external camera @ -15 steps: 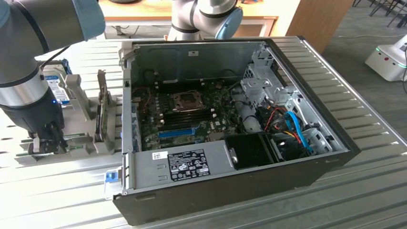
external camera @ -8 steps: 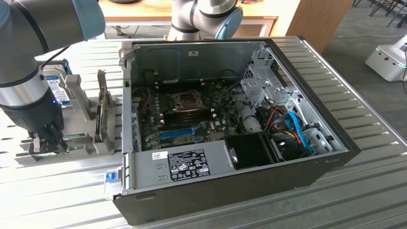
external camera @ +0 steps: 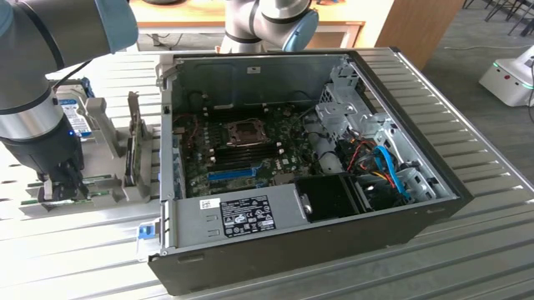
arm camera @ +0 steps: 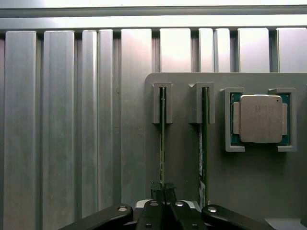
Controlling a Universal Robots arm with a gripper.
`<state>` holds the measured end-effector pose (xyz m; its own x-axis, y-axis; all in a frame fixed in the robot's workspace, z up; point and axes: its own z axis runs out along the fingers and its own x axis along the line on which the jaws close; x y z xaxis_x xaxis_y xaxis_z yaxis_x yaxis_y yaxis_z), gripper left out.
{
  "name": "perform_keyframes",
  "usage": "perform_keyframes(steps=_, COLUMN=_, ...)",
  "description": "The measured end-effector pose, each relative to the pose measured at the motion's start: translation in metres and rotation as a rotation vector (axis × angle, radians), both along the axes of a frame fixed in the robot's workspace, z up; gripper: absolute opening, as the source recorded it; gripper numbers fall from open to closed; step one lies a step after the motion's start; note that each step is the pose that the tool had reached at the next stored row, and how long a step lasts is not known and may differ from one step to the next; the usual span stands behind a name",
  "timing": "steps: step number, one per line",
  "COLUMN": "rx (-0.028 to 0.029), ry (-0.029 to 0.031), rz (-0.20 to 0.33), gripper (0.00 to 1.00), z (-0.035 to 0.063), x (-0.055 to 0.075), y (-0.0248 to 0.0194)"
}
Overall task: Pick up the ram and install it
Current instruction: 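Pick up the ram and move it above insertion slot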
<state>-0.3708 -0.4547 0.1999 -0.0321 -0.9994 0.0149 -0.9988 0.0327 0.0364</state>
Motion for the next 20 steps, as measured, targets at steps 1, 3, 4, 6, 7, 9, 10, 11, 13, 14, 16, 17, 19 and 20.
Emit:
perform_keyframes(steps=1, rx=0.0000, ry=-0.0001, rz=0.000, gripper=0.12, z=0.0000, x=0.0000, y=0.0000)
perform_keyframes(steps=3, rx=0.0001, ry=-0.0002, rz=0.000, gripper=0.12, z=0.0003, x=0.0000, y=0.0000)
perform_keyframes(steps=4, rx=-0.0001, ry=0.0000, rz=0.000, gripper=0.12, z=0.0007, x=0.0000, y=0.0000)
perform_keyframes(steps=6, rx=0.0000, ry=0.0000, rz=0.000, gripper=0.12, z=0.0015, x=0.0000, y=0.0000)
perform_keyframes(steps=7, rx=0.0000, ry=0.0000, rz=0.000, gripper=0.12, z=0.0020, x=0.0000, y=0.0000)
perform_keyframes(steps=9, rx=0.0001, ry=-0.0003, rz=0.000, gripper=0.12, z=0.0024, x=0.0000, y=0.0000)
perform_keyframes(steps=10, rx=0.0001, ry=-0.0002, rz=0.000, gripper=0.12, z=0.0027, x=0.0000, y=0.0000)
perform_keyframes(steps=11, rx=0.0000, ry=0.0000, rz=0.000, gripper=0.12, z=0.0031, x=0.0000, y=0.0000)
perform_keyframes(steps=13, rx=0.0000, ry=0.0000, rz=0.000, gripper=0.12, z=0.0038, x=0.0000, y=0.0000)
perform_keyframes(steps=14, rx=0.0001, ry=0.0000, rz=0.000, gripper=0.12, z=0.0042, x=0.0000, y=0.0000)
perform_keyframes(steps=16, rx=0.0000, ry=0.0001, rz=0.000, gripper=0.12, z=0.0052, x=0.0000, y=0.0000)
perform_keyframes(steps=17, rx=0.0000, ry=0.0002, rz=0.000, gripper=0.12, z=0.0060, x=-0.0001, y=0.0000)
perform_keyframes(steps=19, rx=0.0005, ry=0.0000, rz=0.000, gripper=0.12, z=0.0073, x=0.0000, y=0.0000)
perform_keyframes(steps=20, rx=0.0010, ry=0.0000, rz=0.000, gripper=0.12, z=0.0079, x=0.0000, y=0.0000)
